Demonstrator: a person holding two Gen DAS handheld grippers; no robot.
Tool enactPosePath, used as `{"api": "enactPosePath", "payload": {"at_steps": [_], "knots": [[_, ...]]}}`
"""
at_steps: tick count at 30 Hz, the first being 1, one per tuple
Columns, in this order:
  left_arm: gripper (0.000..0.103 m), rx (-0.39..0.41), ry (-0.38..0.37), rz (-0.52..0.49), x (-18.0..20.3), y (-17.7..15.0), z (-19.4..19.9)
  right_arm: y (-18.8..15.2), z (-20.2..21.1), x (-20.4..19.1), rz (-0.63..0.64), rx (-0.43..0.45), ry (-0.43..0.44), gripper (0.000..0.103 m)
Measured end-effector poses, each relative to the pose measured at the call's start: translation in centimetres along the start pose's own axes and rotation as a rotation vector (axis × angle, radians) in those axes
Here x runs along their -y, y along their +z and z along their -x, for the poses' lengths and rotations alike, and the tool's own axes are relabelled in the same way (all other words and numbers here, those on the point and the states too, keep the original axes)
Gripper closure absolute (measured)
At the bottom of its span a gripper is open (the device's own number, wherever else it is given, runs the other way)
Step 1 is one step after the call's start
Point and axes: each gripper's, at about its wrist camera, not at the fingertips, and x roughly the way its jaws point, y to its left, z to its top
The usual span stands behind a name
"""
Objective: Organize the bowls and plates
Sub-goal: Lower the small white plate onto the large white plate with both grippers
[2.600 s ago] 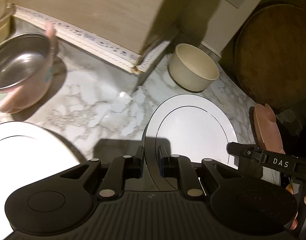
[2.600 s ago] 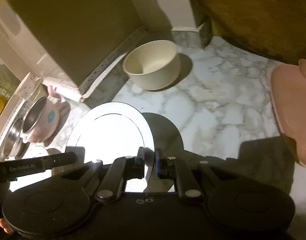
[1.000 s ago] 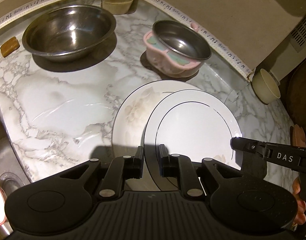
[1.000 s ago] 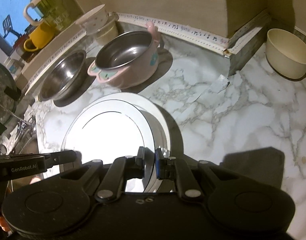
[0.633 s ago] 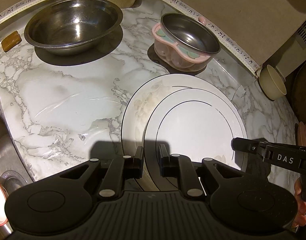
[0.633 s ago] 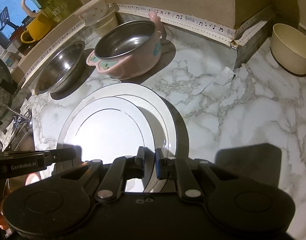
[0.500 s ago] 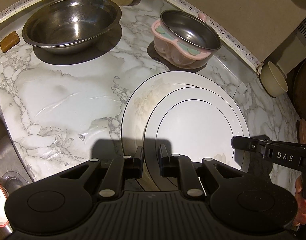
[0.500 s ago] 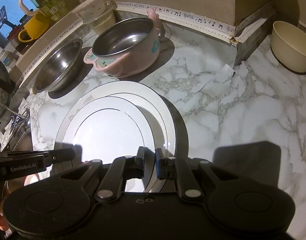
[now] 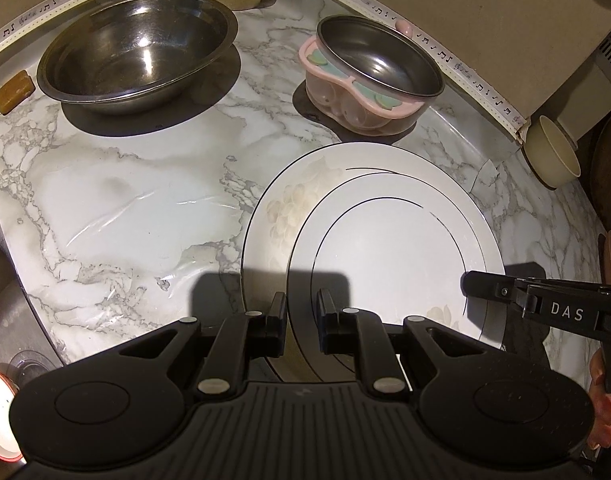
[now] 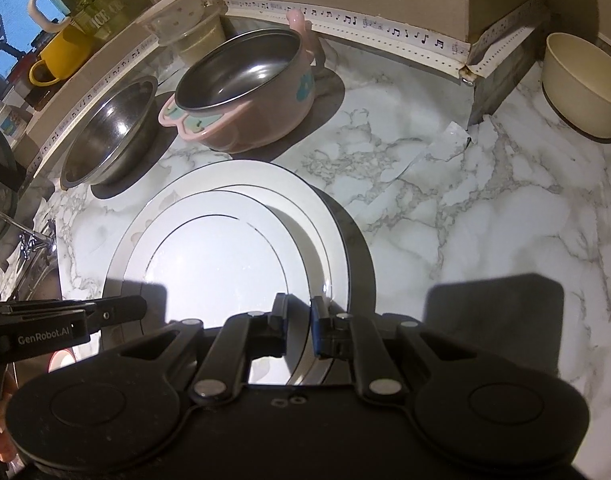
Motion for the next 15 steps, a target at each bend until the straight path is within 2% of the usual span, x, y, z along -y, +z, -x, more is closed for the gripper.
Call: {"api": "enactPosePath", "payload": {"at_steps": [8, 15], "knots": [[0.089, -0.037, 0.009, -0.017, 0.07, 0.48, -0.23, 0.04, -0.10, -0.18, -0.002, 0.000, -0.004, 0.090], [0.089, -0.053, -0.012, -0.028, -0.16, 0.68, -0.39, 0.11, 0.03, 0.28, -0.016, -0.007, 0.015, 0.092]]}}
